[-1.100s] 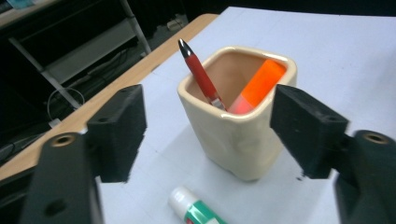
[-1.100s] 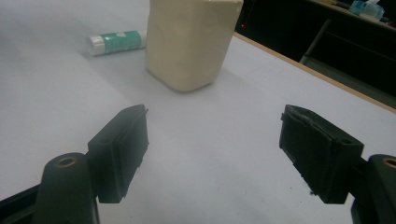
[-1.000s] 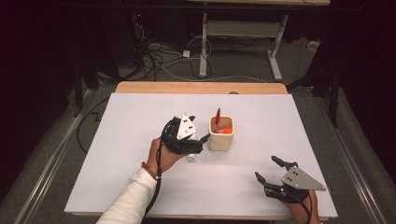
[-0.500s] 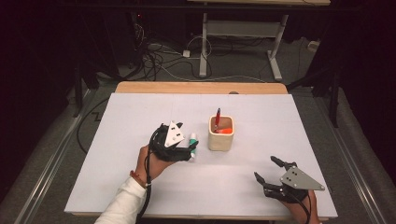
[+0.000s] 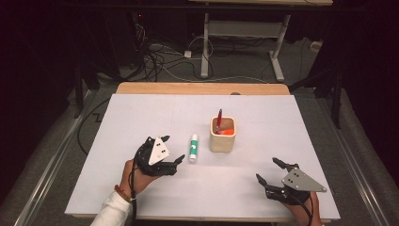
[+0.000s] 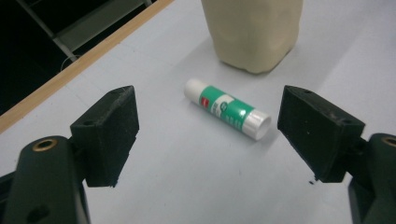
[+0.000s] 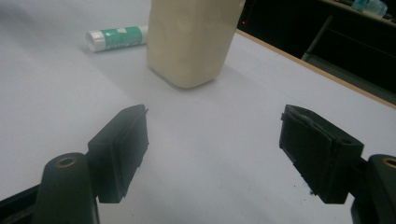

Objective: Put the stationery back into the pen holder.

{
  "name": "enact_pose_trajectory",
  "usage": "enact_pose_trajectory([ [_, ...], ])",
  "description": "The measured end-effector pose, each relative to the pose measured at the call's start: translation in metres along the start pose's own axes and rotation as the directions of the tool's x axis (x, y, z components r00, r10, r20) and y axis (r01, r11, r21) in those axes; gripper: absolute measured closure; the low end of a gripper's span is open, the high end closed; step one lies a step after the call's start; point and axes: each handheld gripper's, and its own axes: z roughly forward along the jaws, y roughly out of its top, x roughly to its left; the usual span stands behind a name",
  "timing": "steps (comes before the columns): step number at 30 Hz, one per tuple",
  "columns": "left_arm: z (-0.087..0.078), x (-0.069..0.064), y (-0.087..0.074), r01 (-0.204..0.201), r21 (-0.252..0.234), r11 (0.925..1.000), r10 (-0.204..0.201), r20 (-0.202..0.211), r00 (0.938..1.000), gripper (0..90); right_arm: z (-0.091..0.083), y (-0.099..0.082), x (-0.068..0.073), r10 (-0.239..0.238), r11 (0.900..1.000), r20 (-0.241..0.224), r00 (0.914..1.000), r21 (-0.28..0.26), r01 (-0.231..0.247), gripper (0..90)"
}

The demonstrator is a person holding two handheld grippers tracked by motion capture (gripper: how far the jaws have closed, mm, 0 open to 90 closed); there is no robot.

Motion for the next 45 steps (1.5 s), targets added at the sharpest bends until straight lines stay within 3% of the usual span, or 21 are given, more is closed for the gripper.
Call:
enact_pose_trajectory([
  [8,-0.020,0.002,-0.025,-0.027,-0.013,0.9995,0.027,-0.005,0.9996,19.9,0.000,-0.001,-0.002,0.004,1.0000,0.007,1.0000,0.003,-0.004,24.1],
  [11,-0.026,0.003,-0.033,-0.017,-0.016,0.9997,0.017,-0.012,0.9998,19.9,-0.001,-0.001,-0.002,0.006,1.0000,0.008,1.0000,0.003,-0.006,24.1],
  [18,-0.031,0.002,-0.053,0.015,0.026,0.9996,-0.015,-0.017,0.9998,19.9,-0.001,0.000,-0.001,0.000,1.0000,0.007,1.0000,0.002,0.000,24.1],
  [21,-0.031,0.000,-0.054,0.023,0.025,0.9994,-0.023,-0.017,0.9996,19.9,-0.001,0.000,-0.001,0.000,1.0000,0.006,1.0000,0.005,0.000,24.1],
  [26,-0.025,-0.001,-0.046,0.040,0.031,0.9987,-0.040,0.003,0.9992,20.0,-0.002,0.002,0.000,-0.019,0.9998,0.009,0.9998,0.009,0.019,23.5],
  [29,-0.017,-0.002,-0.037,0.068,0.053,0.9963,-0.070,0.024,0.9973,20.0,-0.003,0.003,0.000,-0.028,0.9996,0.019,0.9994,0.009,0.028,23.5],
  [31,-0.011,-0.002,-0.029,0.066,0.073,0.9952,-0.069,0.040,0.9968,20.0,-0.002,0.002,-0.001,-0.025,0.9996,0.026,0.9993,0.010,0.025,23.5],
  [34,-0.001,-0.003,-0.016,0.105,0.112,0.9881,-0.113,0.064,0.9915,20.0,-0.003,0.002,-0.002,-0.022,0.9997,0.033,0.9992,0.013,0.022,23.6],
  [36,0.008,-0.002,-0.005,0.145,0.143,0.9791,-0.157,0.079,0.9844,20.2,-0.003,0.002,-0.002,-0.022,0.9997,0.038,0.9990,0.012,0.022,23.7],
  [42,0.030,-0.002,0.026,0.186,0.208,0.9603,-0.210,0.099,0.9727,20.2,-0.002,0.001,-0.001,-0.034,0.9993,0.040,0.9986,0.019,0.034,23.7],
  [45,0.043,0.002,0.041,0.217,0.242,0.9457,-0.250,0.115,0.9614,20.8,-0.002,0.001,-0.001,-0.046,0.9988,0.046,0.9979,0.018,0.045,24.1],
])
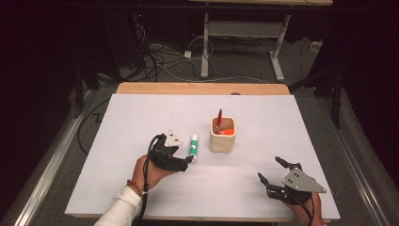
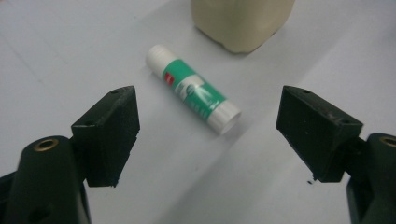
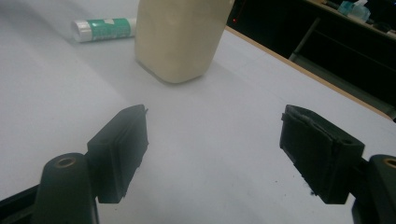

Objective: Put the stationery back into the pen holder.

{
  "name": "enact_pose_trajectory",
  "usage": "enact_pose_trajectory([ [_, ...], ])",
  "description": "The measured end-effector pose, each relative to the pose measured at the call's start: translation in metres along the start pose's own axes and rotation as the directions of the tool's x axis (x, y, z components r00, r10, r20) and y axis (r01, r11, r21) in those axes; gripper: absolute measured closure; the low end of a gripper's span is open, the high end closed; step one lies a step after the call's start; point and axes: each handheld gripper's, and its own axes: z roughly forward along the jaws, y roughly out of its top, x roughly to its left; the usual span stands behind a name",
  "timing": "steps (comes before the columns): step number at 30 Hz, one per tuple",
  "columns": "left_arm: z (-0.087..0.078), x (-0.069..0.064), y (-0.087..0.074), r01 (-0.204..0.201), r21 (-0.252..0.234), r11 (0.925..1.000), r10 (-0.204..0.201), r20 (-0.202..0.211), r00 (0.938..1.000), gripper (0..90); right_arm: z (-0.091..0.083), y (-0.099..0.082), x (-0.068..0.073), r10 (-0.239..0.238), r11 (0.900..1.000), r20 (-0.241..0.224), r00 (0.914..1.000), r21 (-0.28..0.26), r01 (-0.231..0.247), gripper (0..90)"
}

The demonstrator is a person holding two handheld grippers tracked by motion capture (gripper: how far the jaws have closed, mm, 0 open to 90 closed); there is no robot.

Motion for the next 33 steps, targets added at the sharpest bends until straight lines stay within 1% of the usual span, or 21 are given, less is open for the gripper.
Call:
enact_pose_trajectory([
  [2,0.008,0.002,0.009,0.034,0.025,0.9991,-0.034,0.002,0.9994,21.0,0.000,0.000,-0.001,0.004,1.0000,0.000,1.0000,0.001,-0.004,24.1],
  [3,0.012,0.004,0.014,0.043,0.048,0.9979,-0.043,-0.007,0.9990,21.0,0.000,0.000,-0.001,0.007,1.0000,-0.002,1.0000,-0.002,-0.007,24.1],
  [6,0.023,0.011,0.027,0.093,0.091,0.9915,-0.091,-0.027,0.9955,21.5,0.000,-0.001,-0.001,0.007,1.0000,-0.004,1.0000,-0.007,-0.007,24.1],
  [8,0.031,0.017,0.033,0.137,0.117,0.9837,-0.132,-0.044,0.9902,21.8,-0.001,-0.001,-0.001,0.009,0.9999,-0.008,0.9999,-0.011,-0.009,24.1],
  [9,0.035,0.021,0.035,0.166,0.135,0.9769,-0.161,-0.047,0.9859,22.6,-0.001,-0.001,-0.002,0.010,0.9999,-0.011,0.9999,-0.012,-0.010,24.1],
  [10,0.039,0.024,0.037,0.185,0.154,0.9707,-0.178,-0.058,0.9823,22.9,-0.001,-0.001,-0.002,0.011,0.9999,-0.014,0.9998,-0.011,-0.012,24.1],
  [11,0.044,0.028,0.038,0.211,0.175,0.9617,-0.201,-0.073,0.9769,23.5,-0.001,-0.001,-0.002,0.010,0.9999,-0.015,0.9998,-0.012,-0.010,24.2],
  [12,0.046,0.030,0.039,0.225,0.191,0.9554,-0.214,-0.078,0.9737,24.9,-0.001,-0.001,-0.002,0.010,0.9999,-0.018,0.9998,-0.013,-0.010,24.4],
  [14,0.054,0.033,0.043,0.240,0.236,0.9417,-0.225,-0.090,0.9702,24.9,-0.001,-0.001,-0.002,0.007,0.9999,-0.019,0.9998,-0.013,-0.007,24.5],
  [16,0.057,0.033,0.046,0.255,0.249,0.9343,-0.238,-0.096,0.9665,24.6,-0.001,-0.002,-0.002,0.012,0.9999,-0.021,0.9997,-0.012,-0.012,24.5],
  [19,0.060,0.031,0.051,0.259,0.258,0.9310,-0.241,-0.100,0.9654,24.8,0.000,-0.002,-0.002,0.015,0.9998,-0.021,0.9997,-0.011,-0.015,24.5],
  [20,0.062,0.031,0.051,0.262,0.263,0.9285,-0.242,-0.109,0.9642,24.8,0.000,-0.002,-0.002,0.013,0.9999,-0.022,0.9997,-0.011,-0.013,24.6],
  [22,0.066,0.033,0.051,0.285,0.272,0.9192,-0.263,-0.116,0.9578,24.9,0.001,-0.003,-0.002,0.013,0.9999,-0.026,0.9996,-0.005,-0.013,24.7],
  [24,0.070,0.034,0.050,0.299,0.280,0.9122,-0.275,-0.122,0.9537,24.9,0.002,-0.003,-0.001,0.011,0.9999,-0.030,0.9995,0.000,-0.011,24.7],
  [25,0.071,0.035,0.050,0.302,0.282,0.9105,-0.277,-0.126,0.9525,24.9,0.002,-0.003,0.000,0.005,1.0000,-0.032,0.9995,0.000,-0.005,24.7],
  [26,0.074,0.035,0.050,0.311,0.280,0.9084,-0.283,-0.137,0.9493,25.0,0.002,-0.003,0.000,0.004,1.0000,-0.032,0.9995,0.000,-0.004,24.8],
  [28,0.076,0.035,0.049,0.325,0.280,0.9031,-0.300,-0.131,0.9450,28.2,0.002,-0.003,0.001,0.005,1.0000,-0.033,0.9994,0.000,-0.005,24.9],
  [29,0.078,0.034,0.050,0.329,0.281,0.9013,-0.302,-0.136,0.9435,28.8,0.002,-0.003,0.001,0.007,1.0000,-0.032,0.9995,0.002,-0.007,24.9],
  [31,0.081,0.032,0.050,0.325,0.296,0.8982,-0.295,-0.143,0.9447,29.8,0.003,-0.003,0.001,0.010,0.9999,-0.032,0.9994,0.006,-0.010,25.3],
  [32,0.082,0.032,0.050,0.326,0.301,0.8964,-0.294,-0.148,0.9444,32.7,0.004,-0.004,0.001,0.007,1.0000,-0.035,0.9994,0.007,-0.007,25.4],
  [33,0.083,0.031,0.050,0.331,0.305,0.8931,-0.293,-0.164,0.9420,33.1,0.004,-0.004,0.001,0.004,1.0000,-0.036,0.9993,0.008,-0.004,25.7],
])
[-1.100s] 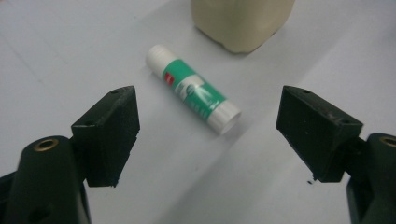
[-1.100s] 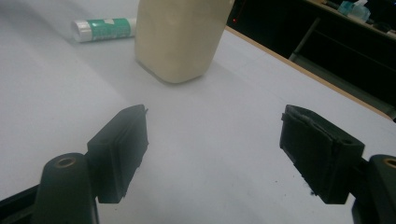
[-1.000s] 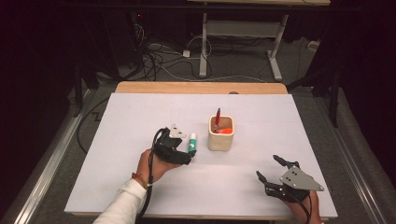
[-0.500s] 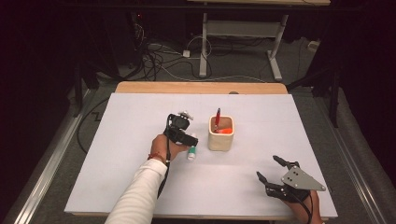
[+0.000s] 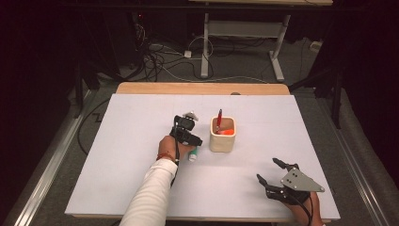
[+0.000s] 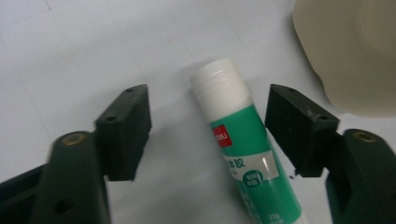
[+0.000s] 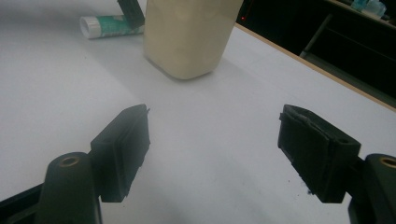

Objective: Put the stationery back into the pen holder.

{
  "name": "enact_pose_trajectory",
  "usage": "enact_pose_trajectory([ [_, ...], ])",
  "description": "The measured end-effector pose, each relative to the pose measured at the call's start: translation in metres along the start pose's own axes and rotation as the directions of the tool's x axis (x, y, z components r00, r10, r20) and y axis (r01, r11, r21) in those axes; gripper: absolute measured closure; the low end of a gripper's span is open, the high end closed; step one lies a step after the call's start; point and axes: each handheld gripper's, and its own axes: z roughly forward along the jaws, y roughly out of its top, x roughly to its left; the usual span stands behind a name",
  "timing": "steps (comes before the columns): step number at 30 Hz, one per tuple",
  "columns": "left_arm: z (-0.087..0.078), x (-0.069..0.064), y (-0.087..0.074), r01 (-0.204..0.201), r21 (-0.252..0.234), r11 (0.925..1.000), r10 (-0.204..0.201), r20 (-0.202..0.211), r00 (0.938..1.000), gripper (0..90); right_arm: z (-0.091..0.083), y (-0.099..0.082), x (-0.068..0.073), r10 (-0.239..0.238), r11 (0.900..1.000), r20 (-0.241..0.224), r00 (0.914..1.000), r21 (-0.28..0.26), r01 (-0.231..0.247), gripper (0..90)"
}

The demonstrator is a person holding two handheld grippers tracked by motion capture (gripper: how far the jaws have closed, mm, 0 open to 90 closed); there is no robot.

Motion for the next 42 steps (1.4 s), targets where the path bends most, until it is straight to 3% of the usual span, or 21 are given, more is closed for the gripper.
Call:
enact_pose_trajectory([
  [1,0.001,-0.001,-0.001,0.008,0.003,1.0000,-0.008,-0.002,1.0000,35.2,0.000,0.000,0.000,0.000,1.0000,-0.004,1.0000,0.002,0.000,26.4],
  [3,0.004,-0.003,-0.002,0.013,0.022,0.9997,-0.013,-0.009,0.9999,47.7,0.001,0.000,0.001,0.002,1.0000,-0.010,0.9999,0.002,-0.002,26.7],
  [8,0.004,-0.004,-0.003,0.056,0.012,0.9984,-0.055,-0.034,0.9979,54.0,0.000,0.000,0.001,0.005,1.0000,-0.015,0.9999,0.002,-0.005,26.8],
  [11,0.005,-0.006,-0.002,0.054,0.012,0.9985,-0.053,-0.046,0.9975,57.4,0.000,0.000,0.000,0.005,1.0000,-0.016,0.9999,0.000,-0.005,26.9],
  [13,0.005,-0.008,-0.002,0.044,0.011,0.9989,-0.044,-0.049,0.9979,62.2,0.000,0.000,0.000,0.004,1.0000,-0.016,0.9999,0.001,-0.004,26.9],
  [22,0.003,-0.010,-0.007,-0.003,-0.041,0.9992,0.000,-0.061,0.9981,62.8,-0.001,0.001,0.000,0.004,1.0000,-0.018,0.9998,-0.004,-0.004,26.9],
  [25,-0.001,-0.011,-0.008,-0.054,-0.062,0.9966,0.050,-0.055,0.9972,62.8,0.000,0.000,-0.001,0.008,0.9999,-0.018,0.9998,-0.007,-0.008,26.9],
  [35,-0.021,-0.010,-0.014,-0.122,-0.194,0.9733,0.125,0.000,0.9922,62.8,-0.002,0.001,0.000,0.003,0.9999,-0.015,0.9999,-0.013,-0.003,26.9],
  [42,-0.036,-0.004,-0.024,-0.157,-0.297,0.9420,0.167,0.008,0.9859,62.8,-0.003,0.002,0.001,0.000,0.9998,-0.018,0.9998,-0.022,0.000,26.9],
])
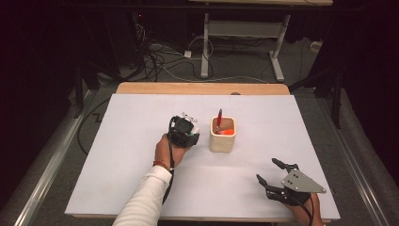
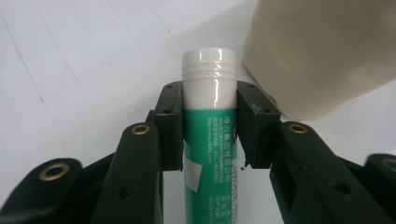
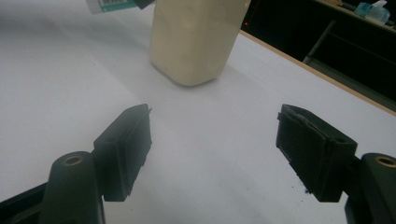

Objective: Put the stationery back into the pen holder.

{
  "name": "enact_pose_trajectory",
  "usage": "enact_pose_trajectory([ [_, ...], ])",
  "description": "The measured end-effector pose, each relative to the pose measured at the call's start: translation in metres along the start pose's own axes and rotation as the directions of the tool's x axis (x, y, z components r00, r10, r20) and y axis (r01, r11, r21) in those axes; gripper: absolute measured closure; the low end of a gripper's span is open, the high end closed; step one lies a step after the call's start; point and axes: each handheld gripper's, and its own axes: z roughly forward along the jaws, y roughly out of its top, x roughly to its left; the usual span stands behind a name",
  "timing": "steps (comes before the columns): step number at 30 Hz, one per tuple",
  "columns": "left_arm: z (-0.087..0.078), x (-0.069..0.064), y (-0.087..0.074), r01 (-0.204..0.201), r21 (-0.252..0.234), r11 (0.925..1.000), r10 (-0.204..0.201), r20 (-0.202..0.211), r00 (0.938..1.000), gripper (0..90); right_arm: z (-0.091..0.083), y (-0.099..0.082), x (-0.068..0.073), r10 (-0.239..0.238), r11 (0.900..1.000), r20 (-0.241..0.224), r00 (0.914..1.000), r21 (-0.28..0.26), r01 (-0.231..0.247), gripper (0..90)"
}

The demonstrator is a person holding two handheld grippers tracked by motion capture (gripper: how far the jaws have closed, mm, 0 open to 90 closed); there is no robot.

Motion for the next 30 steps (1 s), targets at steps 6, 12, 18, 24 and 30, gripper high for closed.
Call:
enact_pose_trajectory([
  [6,-0.014,0.004,-0.005,-0.036,-0.101,0.9942,0.038,0.026,0.9989,62.8,0.001,0.000,-0.001,0.010,1.0000,0.001,1.0000,0.001,-0.010,26.9],
  [12,-0.024,0.001,-0.009,-0.080,-0.180,0.9804,0.088,0.035,0.9955,62.8,0.001,-0.001,-0.001,0.010,0.9999,0.000,1.0000,0.005,-0.010,26.9],
  [18,-0.033,0.000,-0.014,-0.095,-0.251,0.9634,0.112,0.054,0.9923,62.8,0.002,-0.001,-0.001,0.010,0.9999,0.000,0.9999,0.006,-0.010,26.8],
  [24,-0.036,-0.005,-0.018,-0.123,-0.314,0.9413,0.148,0.059,0.9872,62.8,0.001,0.000,-0.001,0.015,0.9999,0.000,0.9999,0.001,-0.015,26.8],
  [30,-0.039,-0.007,-0.023,-0.137,-0.361,0.9224,0.175,0.075,0.9816,62.7,0.001,0.000,-0.001,0.012,0.9999,0.000,0.9999,0.003,-0.012,26.8],
])
